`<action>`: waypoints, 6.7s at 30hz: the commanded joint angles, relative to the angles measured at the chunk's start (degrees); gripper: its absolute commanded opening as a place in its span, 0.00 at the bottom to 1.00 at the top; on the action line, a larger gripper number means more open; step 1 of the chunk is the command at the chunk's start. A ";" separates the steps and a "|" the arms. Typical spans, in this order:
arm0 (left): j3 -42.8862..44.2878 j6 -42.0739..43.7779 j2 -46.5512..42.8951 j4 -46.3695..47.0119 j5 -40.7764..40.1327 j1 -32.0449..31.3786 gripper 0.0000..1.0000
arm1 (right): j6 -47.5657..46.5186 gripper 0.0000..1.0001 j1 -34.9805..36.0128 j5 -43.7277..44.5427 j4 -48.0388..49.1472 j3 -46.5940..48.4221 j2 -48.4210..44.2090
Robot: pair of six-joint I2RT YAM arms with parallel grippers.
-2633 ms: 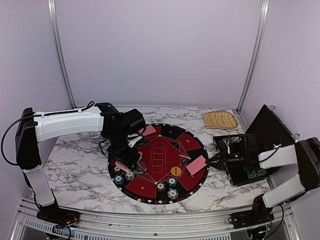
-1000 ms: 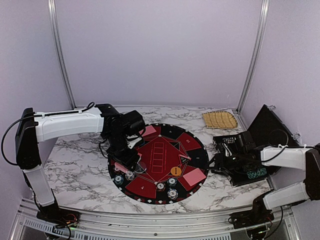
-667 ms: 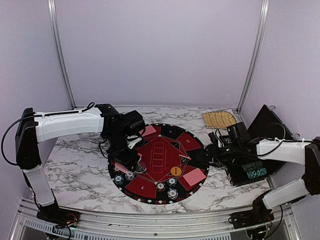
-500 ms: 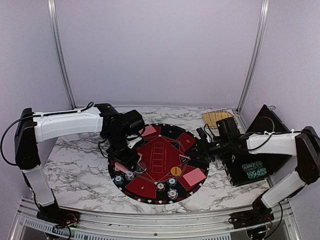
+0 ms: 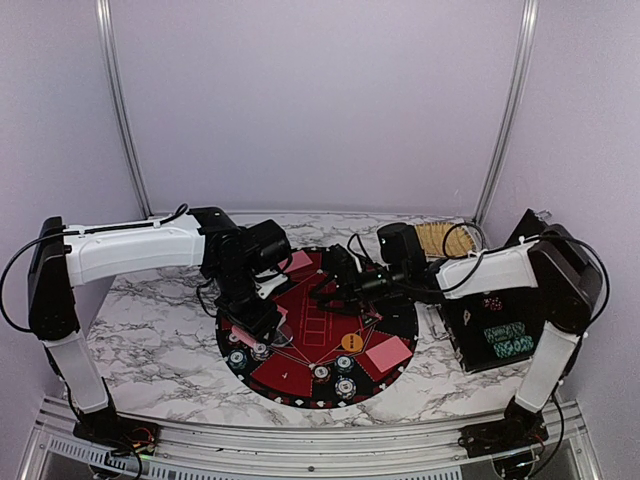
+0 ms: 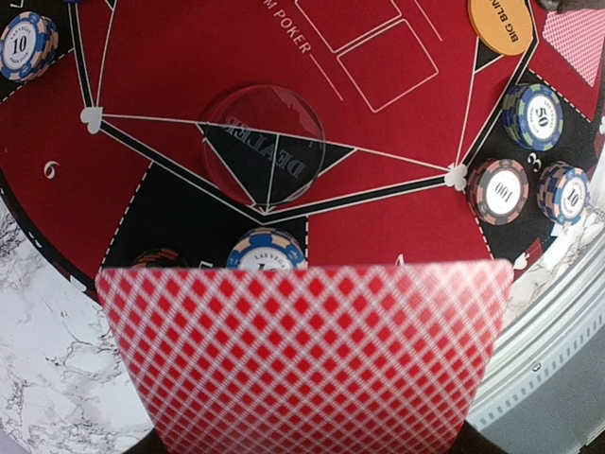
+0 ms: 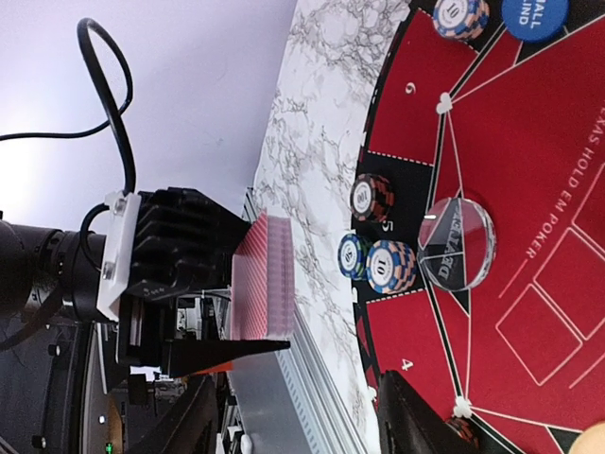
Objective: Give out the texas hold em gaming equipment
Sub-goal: Pick up the poker card from the face-down deck piles, then distribute the poker card in the dealer area.
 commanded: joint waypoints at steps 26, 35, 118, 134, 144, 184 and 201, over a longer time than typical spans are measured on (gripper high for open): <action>3.80 0.83 -2.52 0.52 0.41 -0.76 0.39 | 11.90 0.54 4.20 -3.08 14.58 6.76 8.79; 3.98 0.64 -2.61 0.51 0.08 -0.93 0.39 | 12.06 0.53 5.71 -3.00 14.21 9.43 11.01; 1.28 -1.13 -2.71 0.33 -1.77 -0.67 0.38 | 4.92 0.04 3.50 2.45 5.48 6.01 2.95; -0.14 -1.88 -3.16 0.42 -2.48 -0.67 0.38 | 7.23 0.00 0.40 1.09 7.91 3.49 -0.03; -1.39 -2.58 -3.54 0.90 -3.00 0.05 0.38 | 7.28 0.00 -2.52 -0.13 8.02 0.09 -3.46; -4.79 -3.66 -8.01 1.85 -1.93 4.03 0.38 | -12.41 0.00 12.03 9.22 -6.33 2.10 7.42; -5.21 -3.54 -7.99 1.85 -1.27 4.02 0.38 | -17.36 0.18 13.32 15.23 -15.05 5.66 8.47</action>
